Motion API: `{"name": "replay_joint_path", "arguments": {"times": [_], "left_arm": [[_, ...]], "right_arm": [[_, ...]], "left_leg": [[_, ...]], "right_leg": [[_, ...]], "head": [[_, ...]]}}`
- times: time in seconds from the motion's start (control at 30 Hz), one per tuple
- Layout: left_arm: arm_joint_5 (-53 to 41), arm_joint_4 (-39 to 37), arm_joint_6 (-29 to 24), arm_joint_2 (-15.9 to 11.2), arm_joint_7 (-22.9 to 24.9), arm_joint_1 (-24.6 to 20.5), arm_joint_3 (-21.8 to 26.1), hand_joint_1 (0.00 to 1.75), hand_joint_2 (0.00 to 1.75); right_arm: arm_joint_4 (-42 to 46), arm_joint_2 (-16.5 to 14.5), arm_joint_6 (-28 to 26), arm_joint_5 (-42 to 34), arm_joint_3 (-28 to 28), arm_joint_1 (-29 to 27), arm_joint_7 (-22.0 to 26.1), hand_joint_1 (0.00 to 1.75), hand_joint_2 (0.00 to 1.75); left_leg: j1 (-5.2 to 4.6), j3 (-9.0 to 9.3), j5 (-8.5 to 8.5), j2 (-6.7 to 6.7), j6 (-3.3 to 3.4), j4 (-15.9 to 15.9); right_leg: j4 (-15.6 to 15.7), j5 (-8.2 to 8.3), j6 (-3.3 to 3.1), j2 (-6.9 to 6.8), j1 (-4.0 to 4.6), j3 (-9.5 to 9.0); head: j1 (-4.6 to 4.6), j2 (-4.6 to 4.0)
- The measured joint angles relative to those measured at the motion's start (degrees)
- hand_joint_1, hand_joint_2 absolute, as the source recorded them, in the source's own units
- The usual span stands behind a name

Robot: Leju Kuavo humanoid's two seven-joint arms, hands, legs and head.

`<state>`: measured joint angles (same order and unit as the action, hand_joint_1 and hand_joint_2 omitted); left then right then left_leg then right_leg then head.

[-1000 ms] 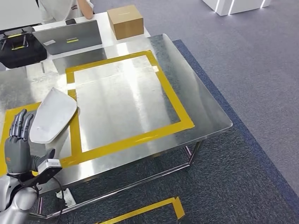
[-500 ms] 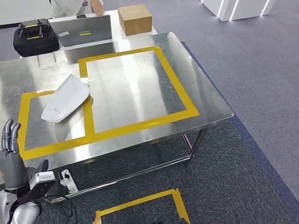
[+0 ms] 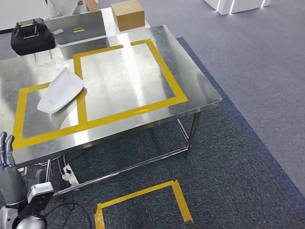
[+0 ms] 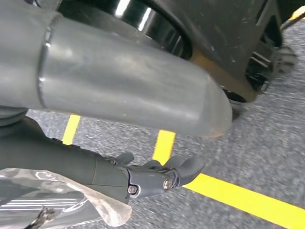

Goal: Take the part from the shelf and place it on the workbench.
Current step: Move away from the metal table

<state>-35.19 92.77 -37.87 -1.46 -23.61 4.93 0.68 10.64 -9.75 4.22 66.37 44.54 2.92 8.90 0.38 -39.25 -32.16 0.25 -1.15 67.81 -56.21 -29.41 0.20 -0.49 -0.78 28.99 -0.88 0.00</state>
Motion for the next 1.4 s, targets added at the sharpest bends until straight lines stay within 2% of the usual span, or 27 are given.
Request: {"name": "replay_joint_path", "arguments": {"times": [0.03, 0.07, 0.1, 0.13, 0.2, 0.27, 0.3, 0.37, 0.4, 0.47, 0.53, 0.57, 0.63, 0.7, 0.77, 0.8, 0.83, 0.9, 0.93, 1.0, 1.07, 1.1, 1.17, 1.23, 1.3, 1.33, 1.4], "left_arm": [[1.0, -0.1, 0.1, 0.4, 0.0, 0.4, 0.4, 0.00, 0.00], [1.9, -0.2, 0.3, 0.9, 0.0, 0.8, 0.9, 0.00, 0.00], [2.6, -0.4, 0.5, 1.3, 0.0, 1.3, 1.4, 0.00, 0.00], [3.4, -0.8, 0.7, 1.9, -0.1, 1.7, 2.0, 0.00, 0.00], [4.6, -2.1, 1.1, 2.9, -0.1, 2.3, 3.5, 0.00, 0.00], [5.3, -4.5, 1.4, 4.2, -0.3, 2.6, 5.3, 0.00, 0.00], [5.1, -5.9, 1.3, 4.7, -0.4, 2.8, 6.3, 0.00, 0.00], [0.4, -9.7, 0.0, 6.2, -0.8, 3.0, 8.9, 0.00, 0.00], [-3.2, -11.5, -0.6, 6.9, -1.0, 3.0, 10.4, 0.00, 0.00], [-10.0, -16.0, -1.5, 8.8, -1.6, 2.7, 14.2, 0.00, 0.00], [-11.5, -21.5, -1.7, 10.4, -1.9, 2.0, 18.1, 0.00, 0.00], [-11.0, -24.6, -1.8, 10.9, -2.0, 1.4, 20.0, 0.00, 0.00], [-9.6, -31.4, -1.8, 11.4, -2.2, -0.1, 23.8, 0.00, 0.00], [-7.9, -38.5, -1.8, 11.3, -2.3, -2.0, 27.3, 0.00, 0.00], [-6.8, -46.1, -1.8, 10.8, -2.1, -3.6, 30.6, 0.00, 0.00], [-6.5, -49.2, -1.8, 10.6, -1.9, -4.2, 31.9, 0.00, 0.00], [-6.3, -52.6, -1.6, 10.3, -1.3, -4.8, 33.3, 0.00, 0.00], [-5.8, -58.3, -0.8, 9.7, 0.3, -5.7, 35.5, 0.00, 0.00], [-5.6, -61.0, -0.2, 9.4, 1.6, -5.9, 36.5, 0.00, 0.00], [-6.1, -65.3, 1.0, 9.1, 4.8, -6.0, 37.8, 0.00, 0.00], [-7.3, -69.0, 2.2, 9.1, 8.8, -6.0, 38.4, 0.00, 0.00], [-7.9, -70.6, 2.7, 9.2, 10.4, -6.0, 38.5, 0.00, 0.00], [-8.6, -73.2, 3.9, 9.4, 12.3, -5.9, 38.7, 0.00, 0.00], [-9.2, -74.7, 5.3, 9.6, 13.0, -5.9, 38.8, 0.00, 0.00], [-9.9, -76.0, 6.6, 10.0, 13.4, -5.7, 38.8, 0.00, 0.00], [-10.2, -76.6, 7.1, 10.2, 13.5, -5.7, 38.8, 0.00, 0.00], [-10.3, -77.3, 7.4, 10.6, 13.7, -5.8, 38.8, 0.00, 0.00]], "right_arm": [[0.0, 0.0, 0.0, -0.1, 0.1, 0.0, -0.1, 0.00, 0.00], [0.0, 0.0, -0.1, -0.2, 0.2, 0.0, -0.3, 0.00, 0.00], [0.0, 0.0, -0.1, -0.2, 0.3, 0.0, -0.4, 0.00, 0.00], [0.0, 0.0, -0.1, -0.3, 0.4, 0.0, -0.5, 0.00, 0.00], [0.0, 0.0, -0.2, -0.4, 0.6, 0.0, -0.6, 0.00, 0.00], [0.0, -0.1, -0.2, -0.5, 0.8, 0.0, -0.7, 0.00, 0.00], [0.0, -0.2, -0.2, -0.6, 0.9, 0.0, -0.8, 0.00, 0.00], [0.0, -0.2, -0.3, -0.7, 1.1, -0.1, -1.0, 0.00, 0.00], [0.0, -0.2, -0.3, -0.6, 1.2, -0.1, -1.1, 0.00, 0.00], [0.0, -0.2, -0.4, -0.6, 1.5, -0.1, -1.5, 0.00, 0.00], [0.0, -0.2, -0.4, -0.4, 1.7, -0.1, -1.8, 0.00, 0.00], [0.0, -0.2, -0.4, -0.3, 1.7, -0.1, -1.9, 0.00, 0.00], [0.0, -0.1, -0.6, 0.0, 1.8, -0.1, -2.1, 0.00, 0.00], [0.0, 0.0, -1.2, 0.4, 1.8, 0.1, -2.3, 0.00, 0.00], [0.1, 0.1, -1.9, 0.8, 1.8, 0.4, -2.5, 0.00, 0.00], [0.1, 0.2, -2.2, 0.9, 1.8, 0.5, -2.7, 0.00, 0.00], [0.1, 0.2, -2.5, 1.0, 1.8, 0.6, -3.0, 0.00, 0.00], [0.1, 0.2, -3.0, 1.0, 1.8, 0.6, -4.0, 0.00, 0.00], [0.1, 0.2, -3.1, 0.9, 1.9, 0.5, -4.5, 0.00, 0.00], [0.1, 0.2, -3.3, 0.9, 1.9, 0.5, -5.0, 0.00, 0.00], [0.1, 0.2, -3.4, 1.0, 1.9, 0.4, -5.3, 0.00, 0.00], [0.1, 0.2, -3.5, 1.0, 1.9, 0.3, -5.4, 0.00, 0.00], [0.1, 0.2, -3.6, 0.9, 1.9, 0.1, -5.5, 0.00, 0.00], [0.1, 0.2, -3.7, 0.9, 2.0, 0.1, -5.5, 0.00, 0.00], [0.1, 0.2, -3.8, 0.9, 2.0, 0.3, -5.5, 0.00, 0.00], [0.0, 0.2, -3.8, 1.0, 2.0, 0.4, -5.5, 0.00, 0.00], [0.0, 0.2, -3.8, 1.1, 2.1, 0.5, -5.6, 0.00, 0.00]], "left_leg": [[0.00, -0.31, -1.92, 0.00, -0.03, 3.5], [-0.02, -0.03, -2.36, -0.01, 0.06, 5.8], [-0.05, 1.00, -1.54, -0.01, 0.27, 6.3], [-0.12, 2.92, 0.05, -0.02, 0.61, 4.7], [-0.47, 8.64, 1.99, -0.02, 1.69, -3.1], [-0.90, 12.94, 1.45, 0.00, 2.48, -10.2], [-1.10, 13.67, 1.07, 0.02, 2.66, -11.8], [-1.17, 13.16, 1.79, 0.11, 2.94, -12.5], [-1.08, 12.65, 2.44, 0.20, 3.23, -12.6], [-0.80, 11.12, 3.94, 0.39, 3.84, -12.9], [-0.83, 9.27, 5.36, 0.49, 4.09, -12.8], [-0.85, 8.25, 6.13, 0.56, 4.04, -12.7], [-0.88, 6.17, 7.58, 0.67, 3.86, -12.4], [-0.88, 4.37, 8.68, 0.64, 3.54, -11.9], [-1.04, 3.27, 9.37, 0.56, 3.04, -11.1], [-1.11, 3.06, 9.70, 0.55, 2.74, -10.7], [-1.14, 2.93, 10.02, 0.55, 2.43, -10.5], [-1.02, 2.79, 10.68, 0.56, 1.82, -10.5], [-0.92, 2.56, 9.92, 0.49, 1.45, -10.0], [-0.64, 1.50, 5.55, 0.33, 0.73, -6.3], [-0.34, -0.07, -0.06, 0.26, 0.11, 1.0], [-0.25, -0.44, -1.47, 0.25, -0.05, 4.1], [-0.11, 1.20, -0.81, 0.13, -0.08, 4.7], [0.00, 5.87, 2.35, -1.19, 0.37, -2.3], [0.10, 9.35, 4.11, -3.38, 0.98, -8.3], [0.08, 9.92, 4.11, -3.98, 1.24, -9.5], [0.06, 9.87, 3.96, -3.11, 1.72, -10.2]], "right_leg": [[-0.1, 0.68, -0.06, -0.03, 0.13, 0.81], [-0.2, 1.37, -0.10, -0.05, 0.29, 1.66], [-0.4, 2.01, -0.12, -0.07, 0.46, 2.56], [-0.6, 2.59, -0.13, -0.08, 0.62, 3.49], [-0.9, 3.54, -0.01, -0.07, 0.92, 4.80], [-1.0, 4.50, 0.42, -0.10, 1.00, 5.53], [-1.0, 4.99, 0.77, -0.14, 0.95, 5.76], [-0.9, 5.69, 1.46, -0.15, 0.71, 6.10], [-1.4, 4.97, 1.77, -0.05, 0.67, 6.51], [-5.1, 0.40, 2.29, 0.21, 0.59, 8.03], [-12.2, -5.18, 2.75, 0.31, 0.53, 9.74], [-15.4, -6.20, 2.92, 0.31, 0.52, 10.06], [-17.2, -4.03, 3.05, 0.30, 0.51, 8.45], [-11.7, -0.75, 2.90, 0.34, 0.47, 3.21], [-2.9, -1.84, 2.45, 0.48, 0.53, -3.41], [0.1, -3.02, 2.11, 0.51, 0.61, -5.29], [1.7, -3.86, 1.66, 0.52, 0.72, -6.17], [2.0, -3.51, 0.73, 0.34, 0.70, -5.51], [2.0, -3.06, 0.26, 0.32, 0.64, -5.13], [2.0, -2.02, -0.39, 0.40, 0.52, -4.10], [1.9, -1.11, -0.60, 0.72, 0.56, -2.89], [1.7, -0.76, -0.54, 0.95, 0.59, -2.49], [1.4, -0.24, -0.30, 1.63, 0.59, -1.87], [0.9, -0.03, -0.07, 2.44, 0.54, -1.28], [0.5, 0.16, 0.37, 3.44, 0.50, -0.70], [0.3, 0.34, 0.71, 4.03, 0.41, -0.31], [0.2, 0.70, 1.51, 5.08, 0.30, 0.34]], "head": [[0.08, 0.00], [0.07, 0.00], [0.09, 0.00], [0.07, 0.00], [0.06, 0.00], [0.03, 0.00], [0.04, 0.00], [0.09, 0.00], [0.09, 0.00], [-0.15, 0.00], [-0.44, 0.00], [-0.47, 0.00], [-0.51, 0.00], [-0.51, 0.00], [-0.53, 0.01], [-0.47, 0.00], [-0.48, 0.00], [-0.54, 0.00], [-0.52, 0.00], [-0.23, 0.00], [-0.05, 0.00], [-0.05, 0.00], [-0.06, 0.00], [-0.08, 0.00], [-0.13, 0.00], [-0.07, 0.00], [0.02, 0.00]]}}
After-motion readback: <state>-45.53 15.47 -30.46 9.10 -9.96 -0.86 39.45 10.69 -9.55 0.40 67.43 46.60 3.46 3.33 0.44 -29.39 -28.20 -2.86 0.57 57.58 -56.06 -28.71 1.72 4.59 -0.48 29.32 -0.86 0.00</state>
